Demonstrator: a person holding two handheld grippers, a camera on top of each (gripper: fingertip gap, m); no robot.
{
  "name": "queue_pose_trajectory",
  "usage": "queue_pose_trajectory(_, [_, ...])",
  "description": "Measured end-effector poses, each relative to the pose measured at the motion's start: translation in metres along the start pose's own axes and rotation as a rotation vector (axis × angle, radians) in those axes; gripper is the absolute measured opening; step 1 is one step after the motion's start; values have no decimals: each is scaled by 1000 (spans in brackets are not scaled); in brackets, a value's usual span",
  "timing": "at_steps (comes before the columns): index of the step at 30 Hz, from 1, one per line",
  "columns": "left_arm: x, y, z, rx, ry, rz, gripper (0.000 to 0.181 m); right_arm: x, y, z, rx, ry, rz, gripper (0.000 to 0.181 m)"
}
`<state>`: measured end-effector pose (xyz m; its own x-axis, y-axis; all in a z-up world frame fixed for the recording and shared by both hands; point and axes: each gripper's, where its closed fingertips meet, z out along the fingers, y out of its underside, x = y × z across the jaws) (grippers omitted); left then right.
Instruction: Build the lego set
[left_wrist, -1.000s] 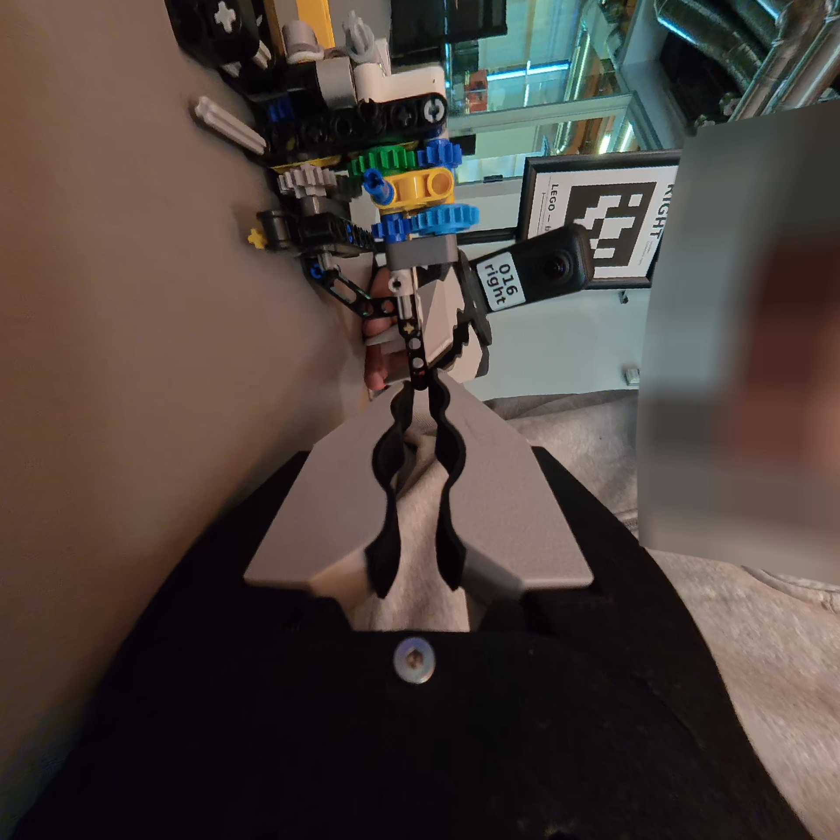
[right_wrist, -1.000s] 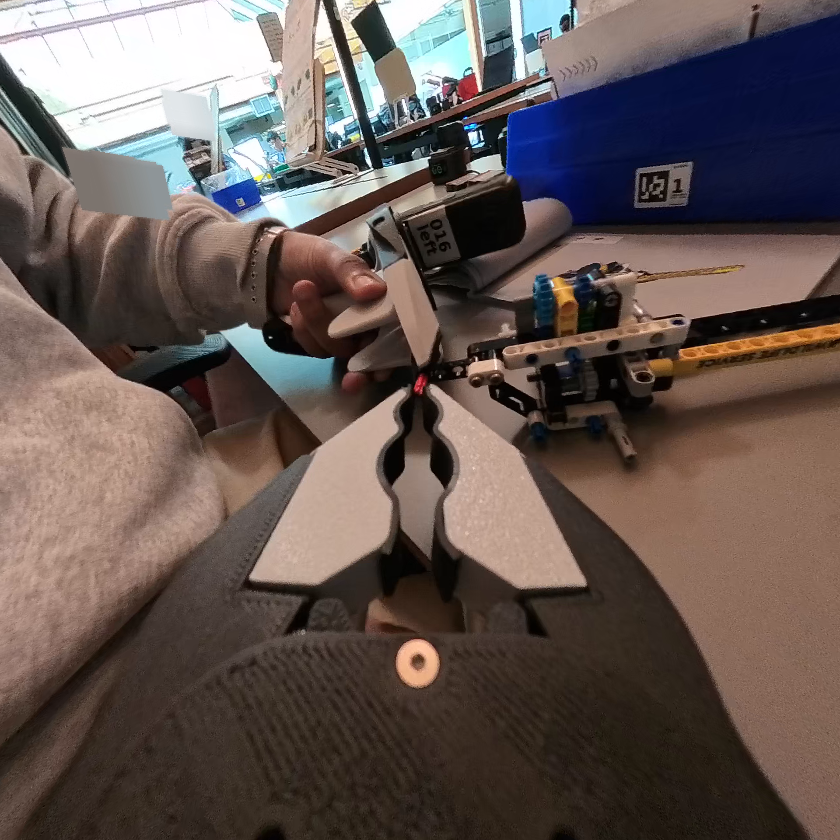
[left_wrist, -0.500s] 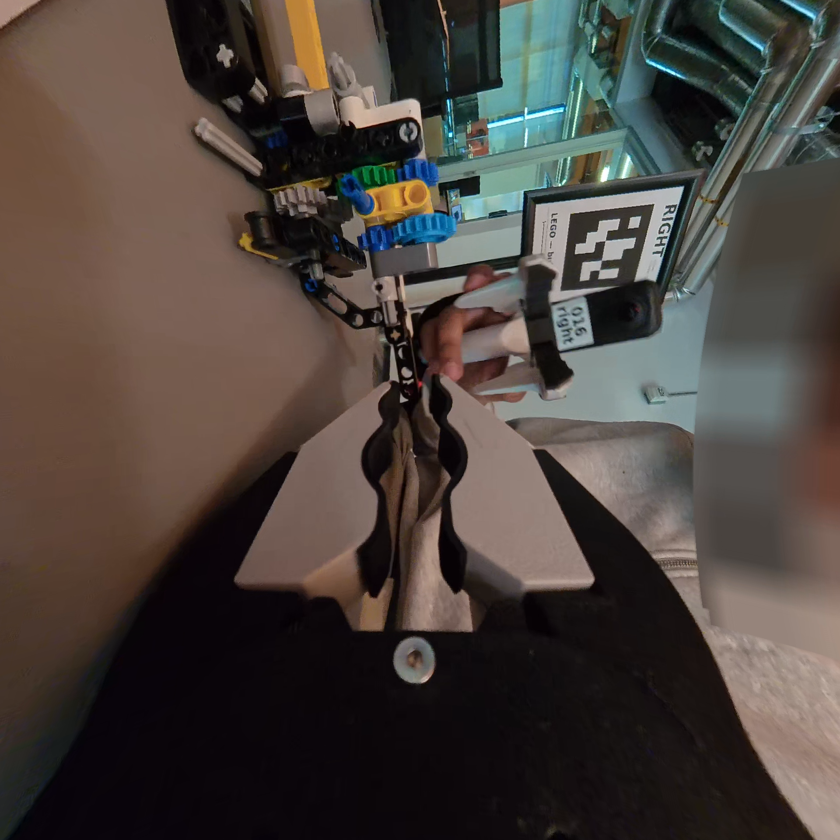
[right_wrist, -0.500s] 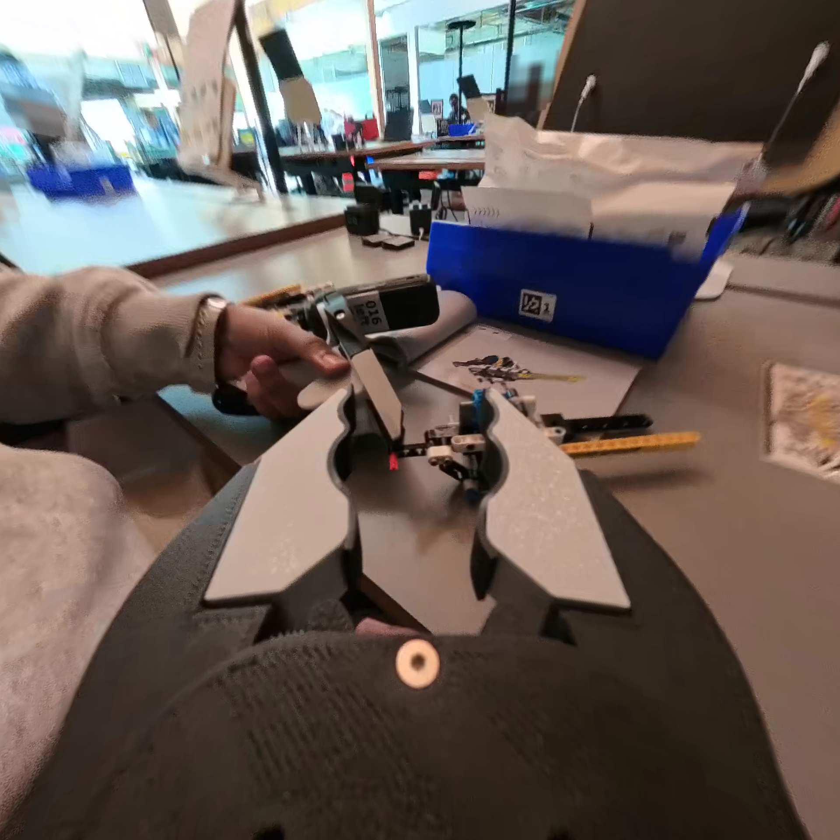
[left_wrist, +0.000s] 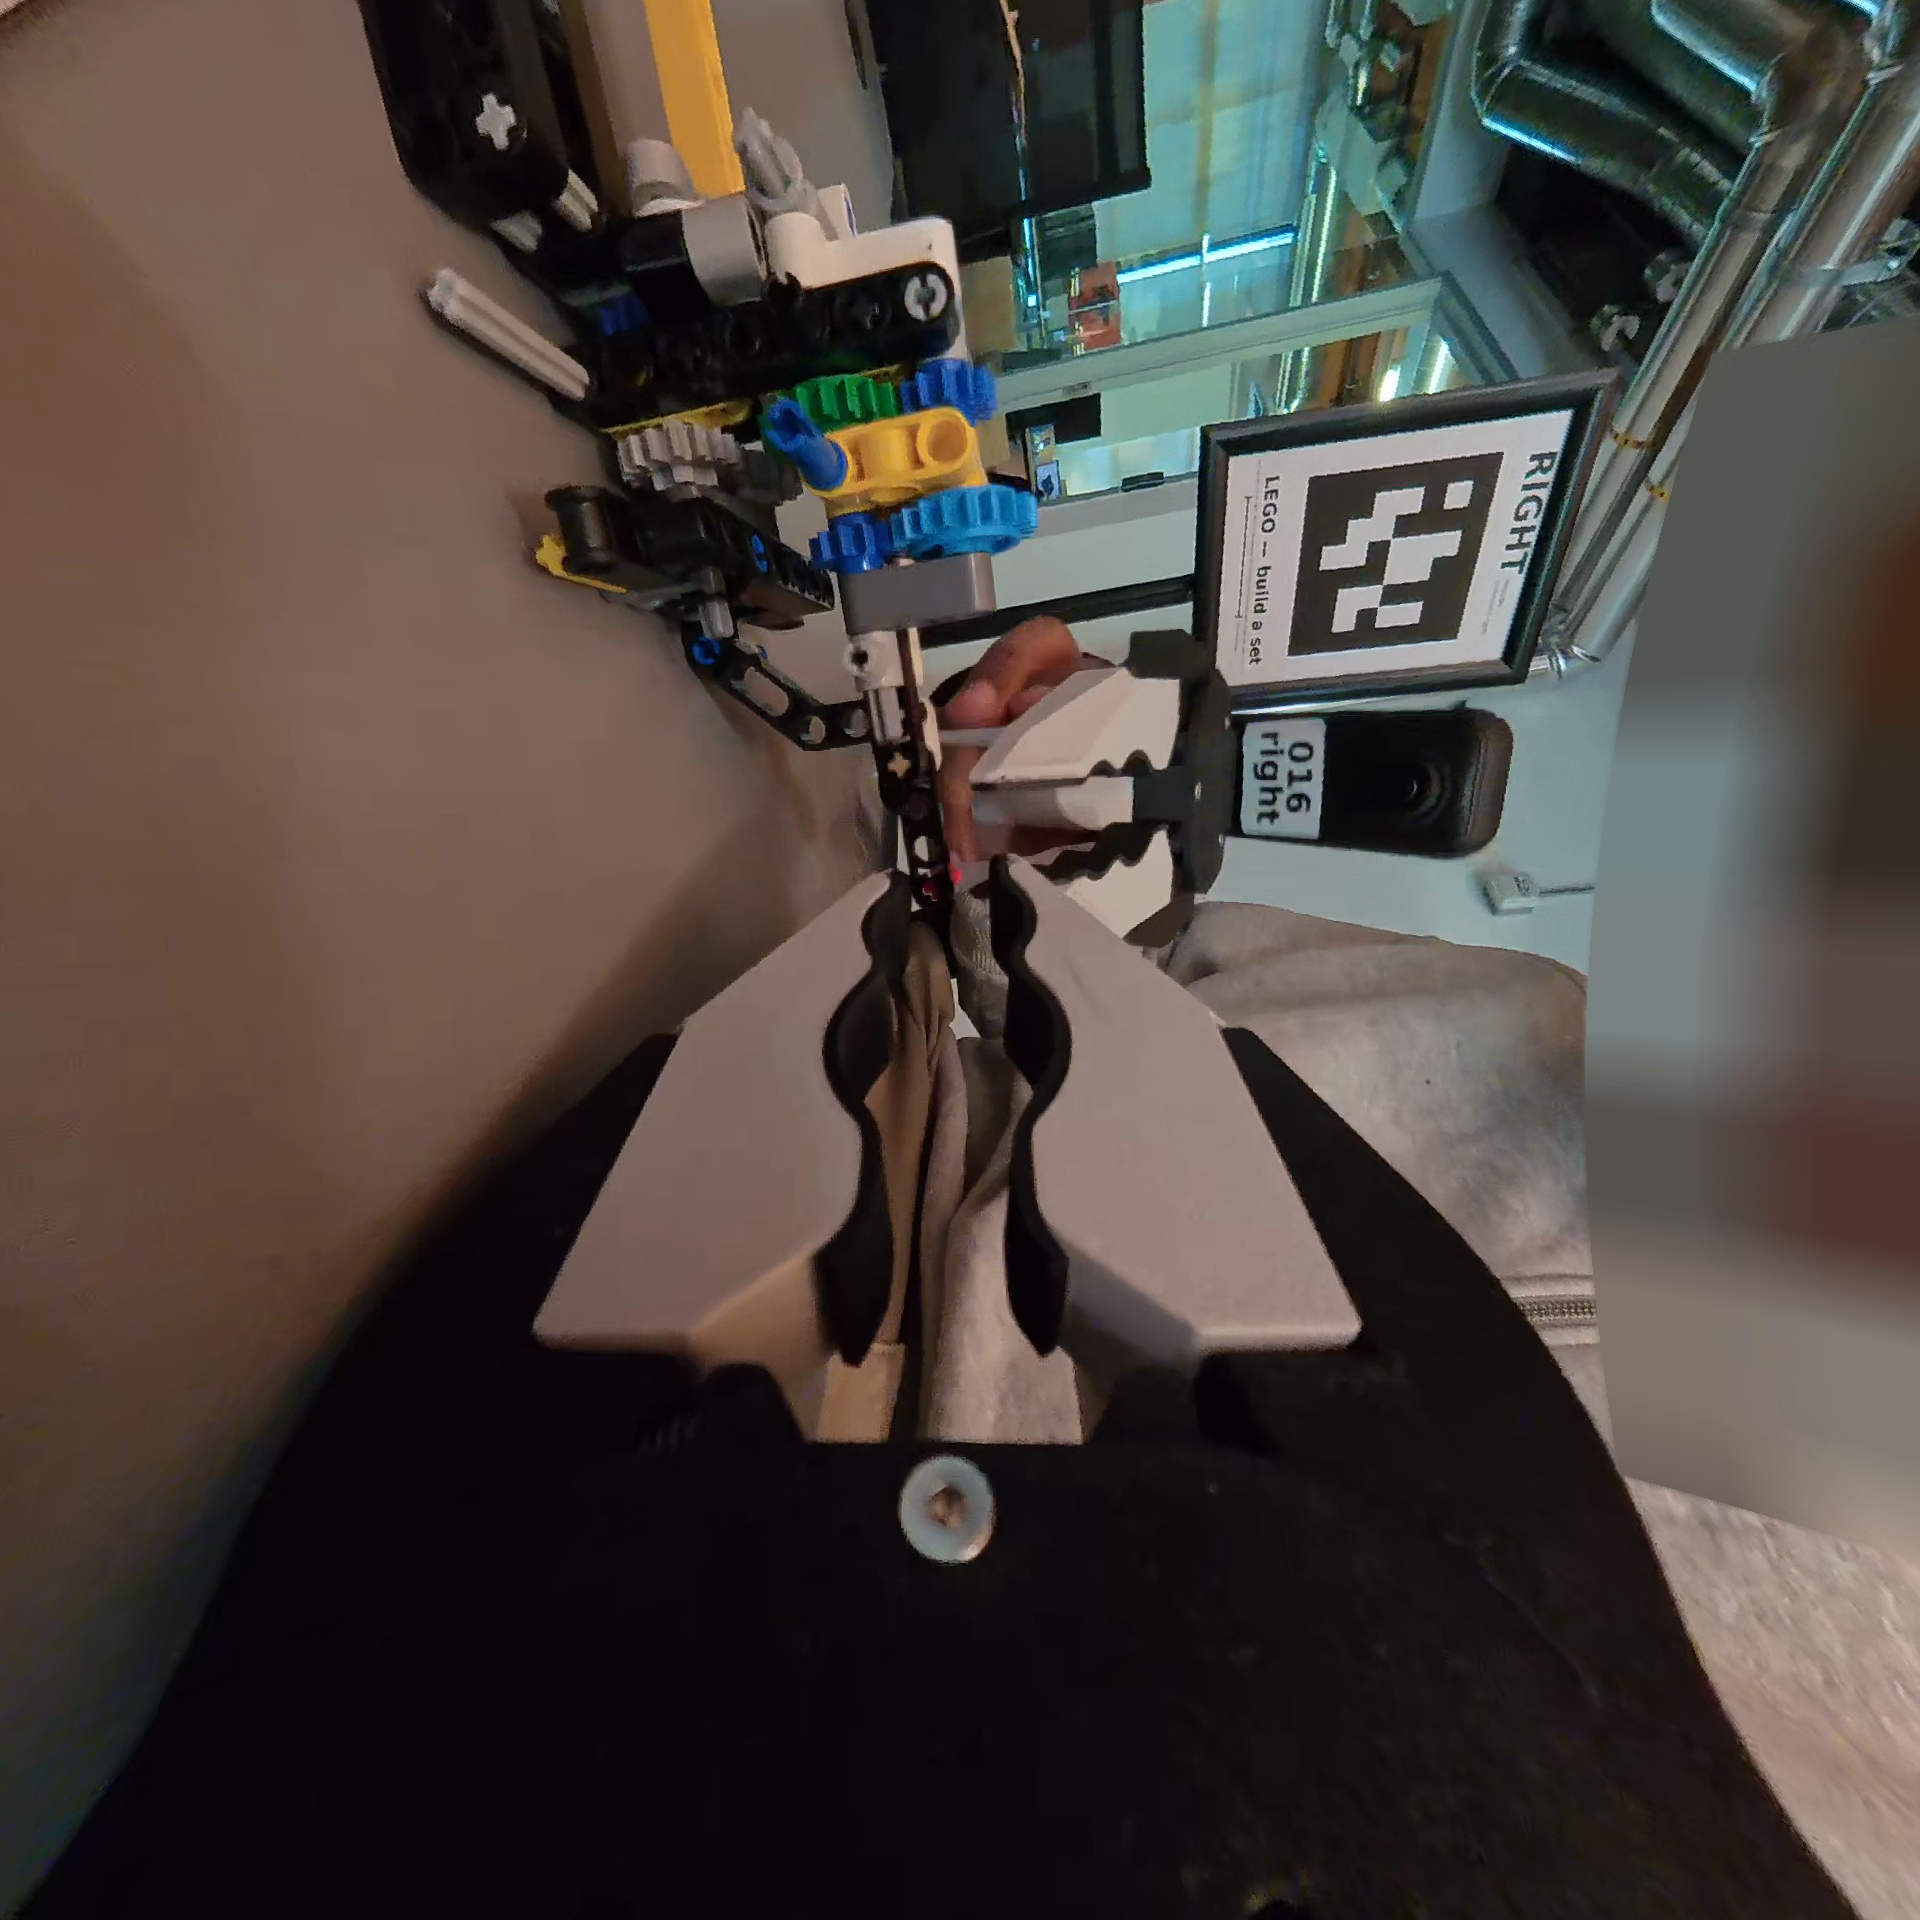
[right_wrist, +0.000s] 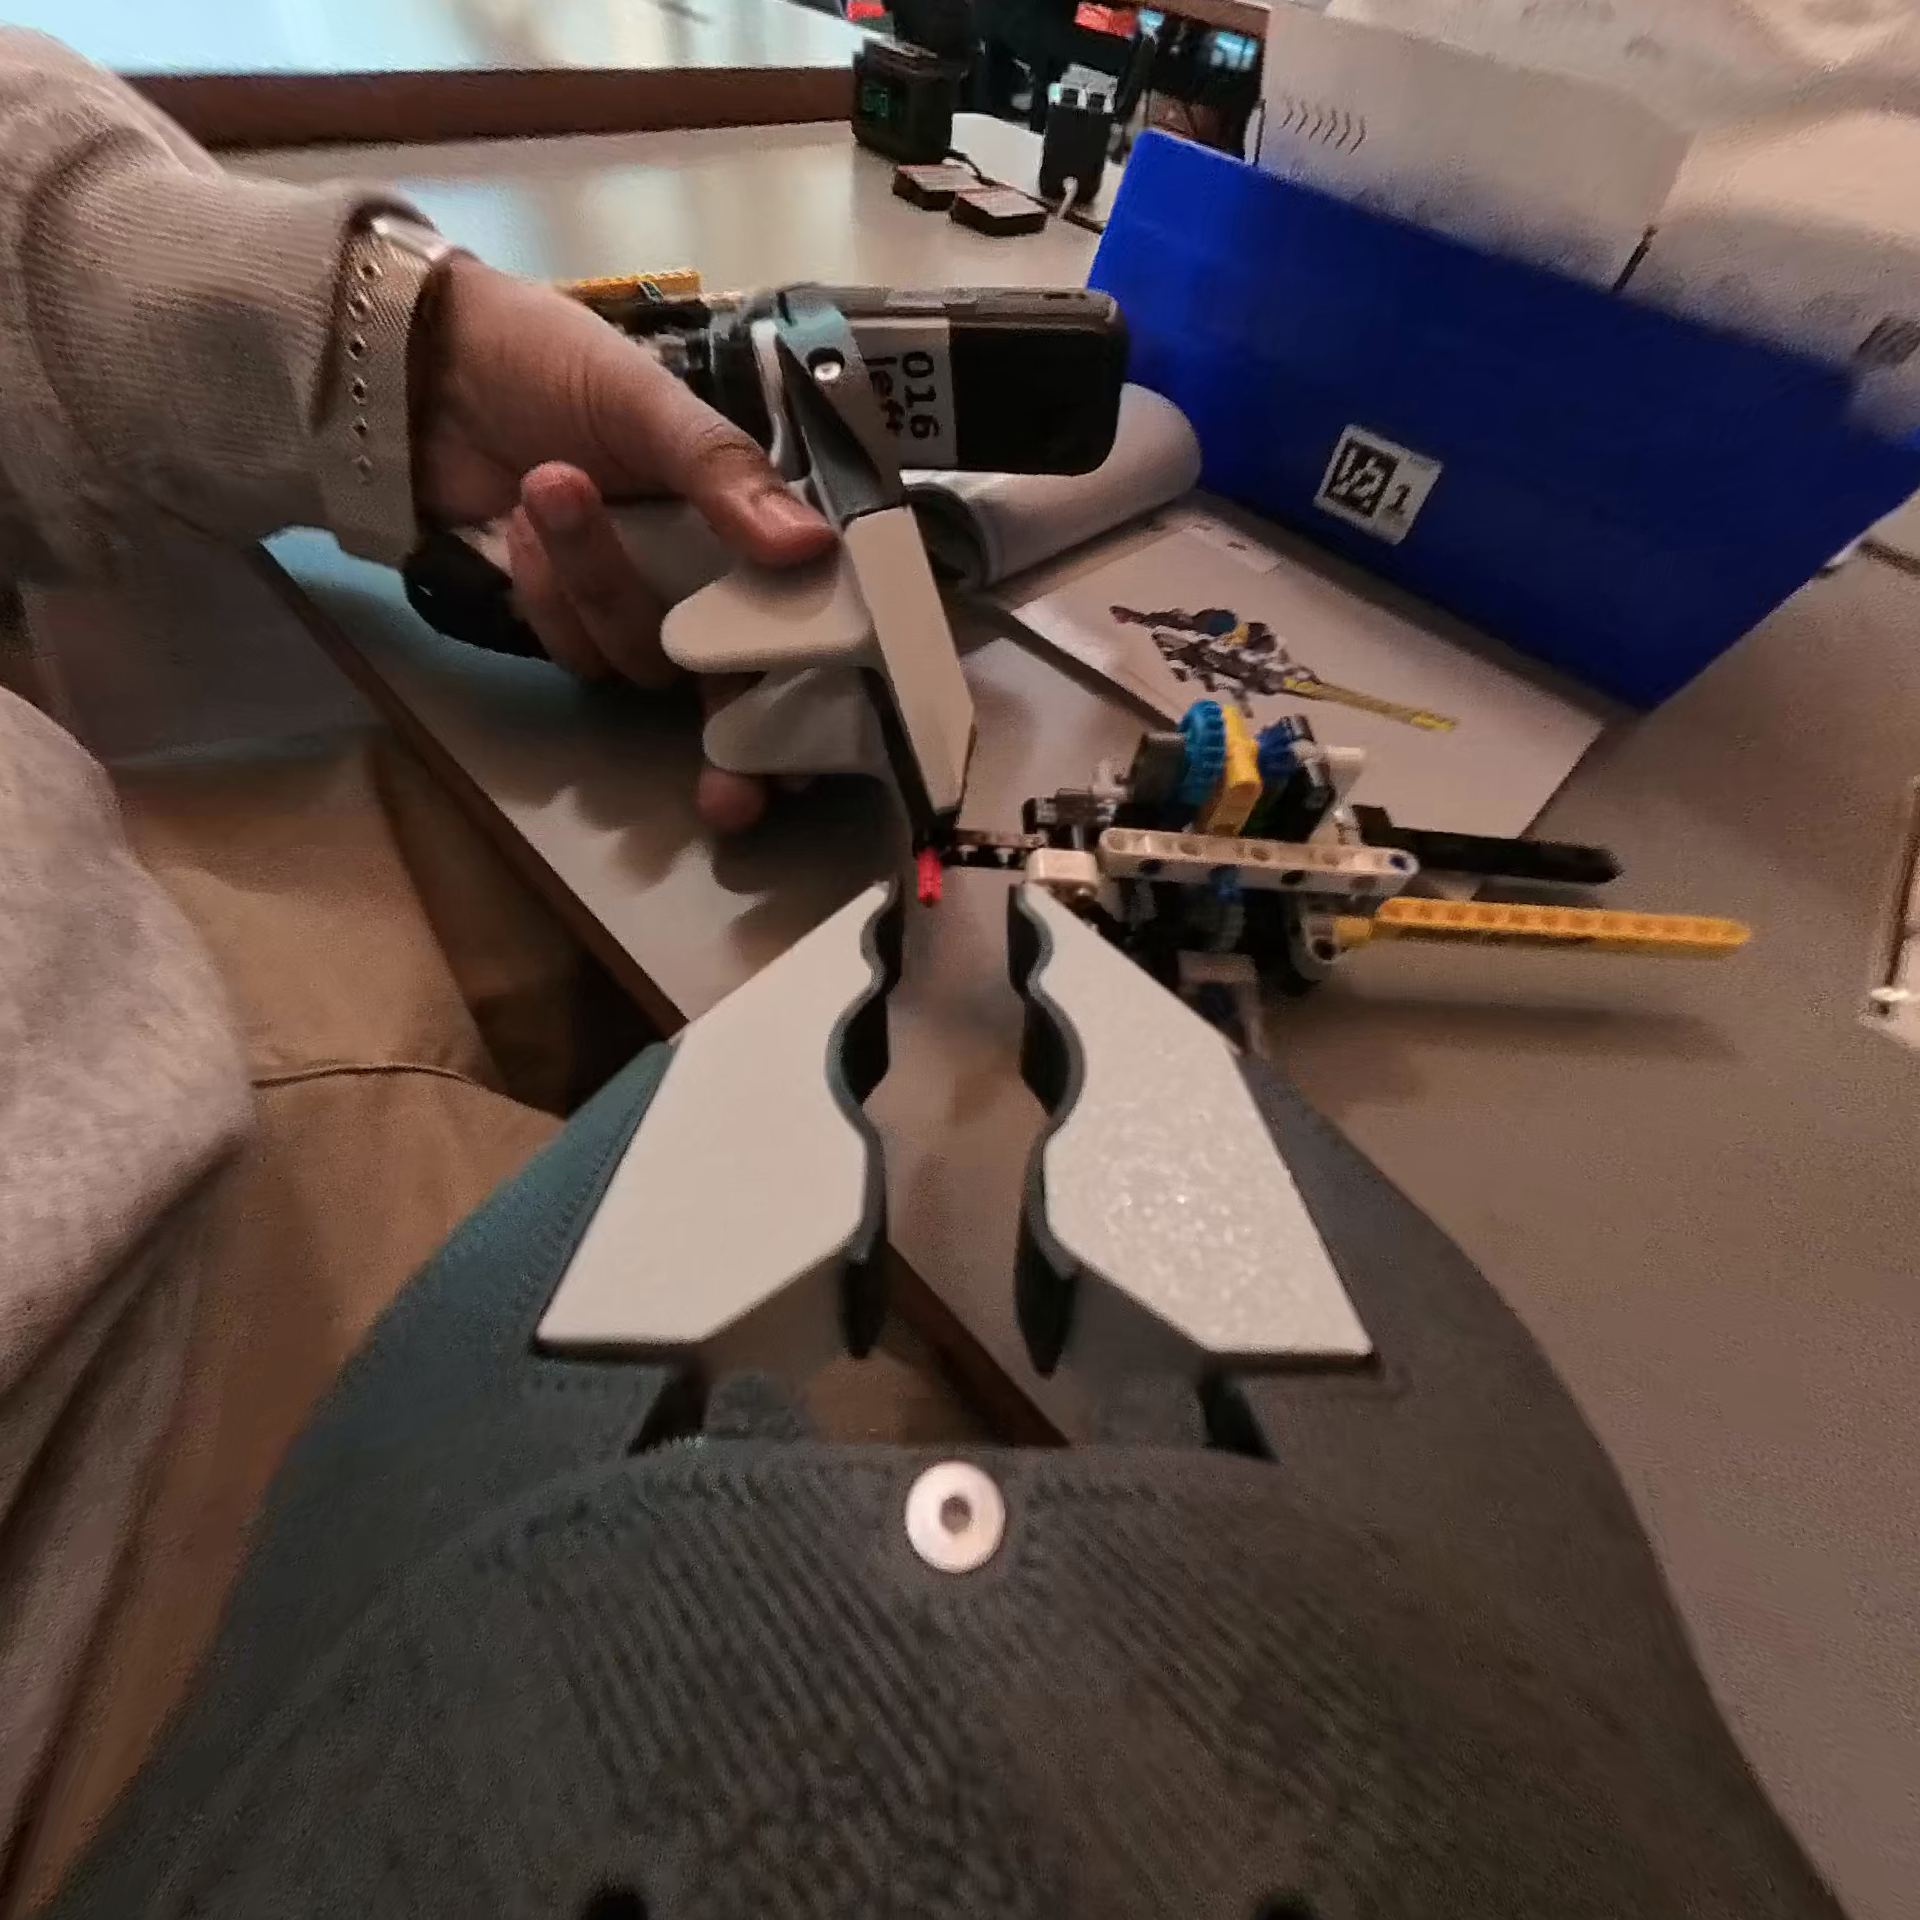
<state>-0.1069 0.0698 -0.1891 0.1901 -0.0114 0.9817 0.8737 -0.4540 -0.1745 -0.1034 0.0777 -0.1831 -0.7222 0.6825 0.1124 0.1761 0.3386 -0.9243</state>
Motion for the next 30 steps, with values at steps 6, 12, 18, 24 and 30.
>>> queue_pose_trajectory(6, [-4,1,1,-13,-22,-13,9,-3,1,2,5,-65,91,20])
queue_pose_trajectory(12, [-3,2,2,-24,-16,-22,9,-6,2,5,-5,-87,81,10])
queue_pose_trajectory(18, [-3,2,2,-28,-11,-25,9,-7,2,8,-10,-98,75,8])
queue_pose_trajectory(24, [-3,3,2,-30,-10,-26,9,-8,5,11,-28,-103,60,3])
queue_pose_trajectory(30, [-3,4,2,-33,-17,-20,8,-8,9,12,-49,-106,51,2])
